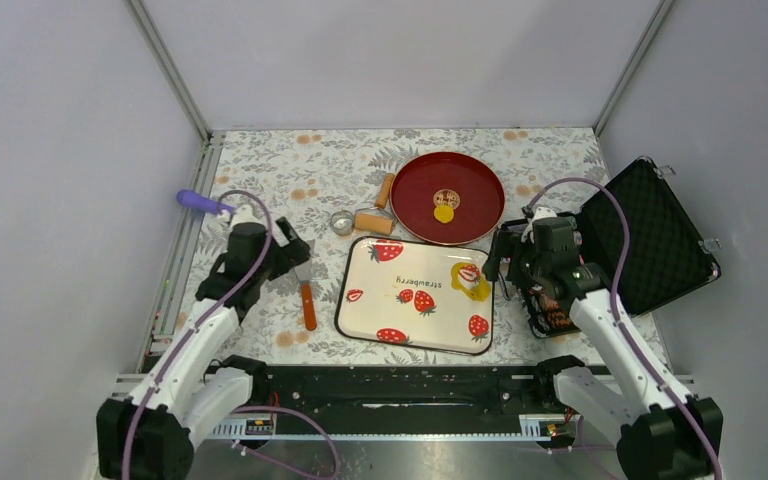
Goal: Roll out the dumpling wrappers from the dough
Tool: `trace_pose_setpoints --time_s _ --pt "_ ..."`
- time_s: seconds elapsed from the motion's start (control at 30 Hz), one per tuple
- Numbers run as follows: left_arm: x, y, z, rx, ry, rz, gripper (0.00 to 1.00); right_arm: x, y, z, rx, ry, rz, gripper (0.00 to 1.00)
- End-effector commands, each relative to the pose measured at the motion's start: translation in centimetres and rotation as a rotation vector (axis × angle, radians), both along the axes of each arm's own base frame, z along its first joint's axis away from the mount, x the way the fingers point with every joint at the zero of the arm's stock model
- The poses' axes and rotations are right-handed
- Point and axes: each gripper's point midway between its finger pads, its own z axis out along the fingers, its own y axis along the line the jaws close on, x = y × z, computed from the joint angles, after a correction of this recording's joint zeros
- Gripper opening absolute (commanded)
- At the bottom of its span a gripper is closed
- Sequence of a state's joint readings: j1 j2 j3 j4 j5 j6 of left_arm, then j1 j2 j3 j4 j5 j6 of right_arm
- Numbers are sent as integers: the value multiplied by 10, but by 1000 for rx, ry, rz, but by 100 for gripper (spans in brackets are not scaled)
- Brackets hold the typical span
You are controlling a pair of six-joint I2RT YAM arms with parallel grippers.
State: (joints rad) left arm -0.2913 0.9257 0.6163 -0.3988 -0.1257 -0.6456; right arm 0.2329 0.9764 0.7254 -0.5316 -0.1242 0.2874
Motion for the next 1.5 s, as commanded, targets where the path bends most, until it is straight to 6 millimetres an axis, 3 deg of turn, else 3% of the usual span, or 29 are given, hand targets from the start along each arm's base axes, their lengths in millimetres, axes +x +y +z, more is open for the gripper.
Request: trace_pose_setpoints --time_s 0.0,0.13,0.2,0.33,0.53,0.63,0.73,0.8,0.87,0.93,1.03,1.47 --pt "32 29 44 -75 -258 53 99 40 -33 30 -124 -345 -112 99" --pt "42 73 59 17 -372 217 99 46 -61 41 -232 -577 -184 99" --pt "46 86 64 74 -401 260 99 48 -77 44 -284 -693 -245 99" --pt "53 110 70 201 -445 334 99 47 -93 17 -345 -744 -311 100" --pt "69 129 47 365 -541 349 99 65 -91 -11 -362 -687 -312 99" --pt "79 129 46 429 -617 324 99 82 -88 -11 -385 -668 -257 100" --pt "87 128 33 454 -602 310 99 99 -102 -10 -310 -642 -355 99" --pt "86 120 23 458 -671 266 99 115 -105 -5 -245 -666 -363 100" --pt "88 100 16 478 -708 147 99 125 -110 -4 -290 -673 -335 99" --pt "92 92 8 481 -656 101 99 132 -116 -12 -269 -685 -374 99" --pt "97 94 8 483 -633 113 99 132 -111 -22 -253 -714 -341 100" --pt "97 97 9 488 -637 134 99 132 -111 -21 -254 -715 -340 99"
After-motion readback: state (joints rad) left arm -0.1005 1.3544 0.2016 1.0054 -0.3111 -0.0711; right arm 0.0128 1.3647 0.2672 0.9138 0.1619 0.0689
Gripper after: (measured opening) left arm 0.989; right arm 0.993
